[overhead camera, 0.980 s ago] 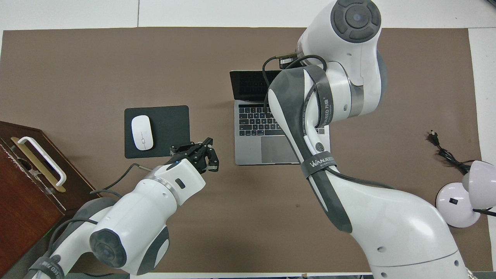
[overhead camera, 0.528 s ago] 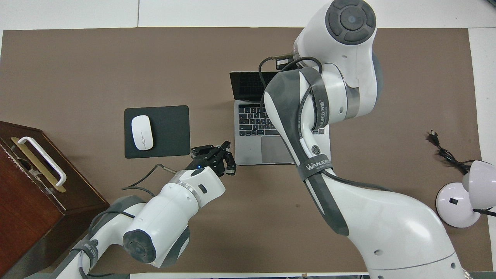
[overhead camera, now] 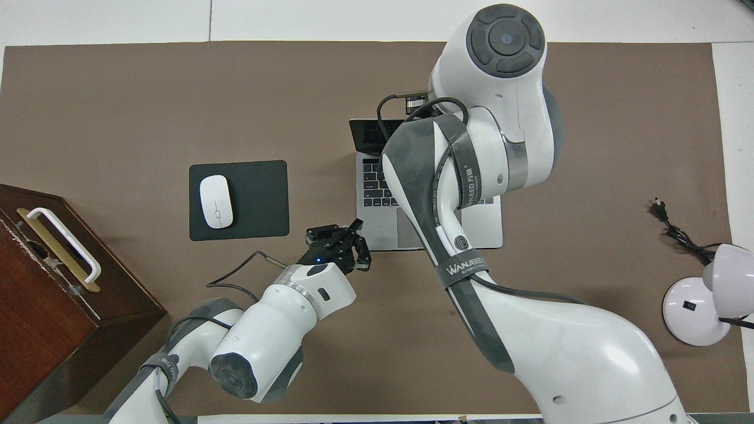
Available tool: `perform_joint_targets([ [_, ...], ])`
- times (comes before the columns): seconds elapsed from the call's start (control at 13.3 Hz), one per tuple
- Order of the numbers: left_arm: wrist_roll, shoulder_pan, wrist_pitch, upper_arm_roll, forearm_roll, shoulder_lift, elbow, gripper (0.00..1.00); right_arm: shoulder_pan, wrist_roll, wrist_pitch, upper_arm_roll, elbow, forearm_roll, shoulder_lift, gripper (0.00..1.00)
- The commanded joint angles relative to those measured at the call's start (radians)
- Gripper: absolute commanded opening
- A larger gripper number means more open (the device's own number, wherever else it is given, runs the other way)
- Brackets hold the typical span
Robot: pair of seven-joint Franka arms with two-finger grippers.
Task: Close laptop with both arms
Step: 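Push the laptop lid down toward the keyboard with the right gripper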
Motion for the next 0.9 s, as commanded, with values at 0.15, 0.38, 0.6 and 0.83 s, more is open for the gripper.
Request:
perform_joint_targets([
  [0.15, 0.022, -0.020, 0.026, 0.019, 0.009, 0.058, 0.024, 0.00, 0.013, 0.014, -0.020, -0.016, -0.018, 0.028, -0.012, 0.00],
  [0.38, 0.043, -0.022, 0.026, 0.019, 0.016, 0.098, 0.040, 0.00, 0.013, 0.014, -0.020, -0.018, -0.023, 0.048, -0.016, 0.00],
  [0.6, 0.046, -0.037, 0.026, 0.021, 0.016, 0.129, 0.057, 0.00, 0.011, 0.014, -0.044, -0.018, -0.023, 0.059, -0.016, 0.00],
  [0.83, 0.077, -0.037, 0.026, 0.021, 0.019, 0.135, 0.057, 0.00, 0.011, 0.072, -0.103, -0.018, -0.023, 0.100, -0.022, 0.00],
])
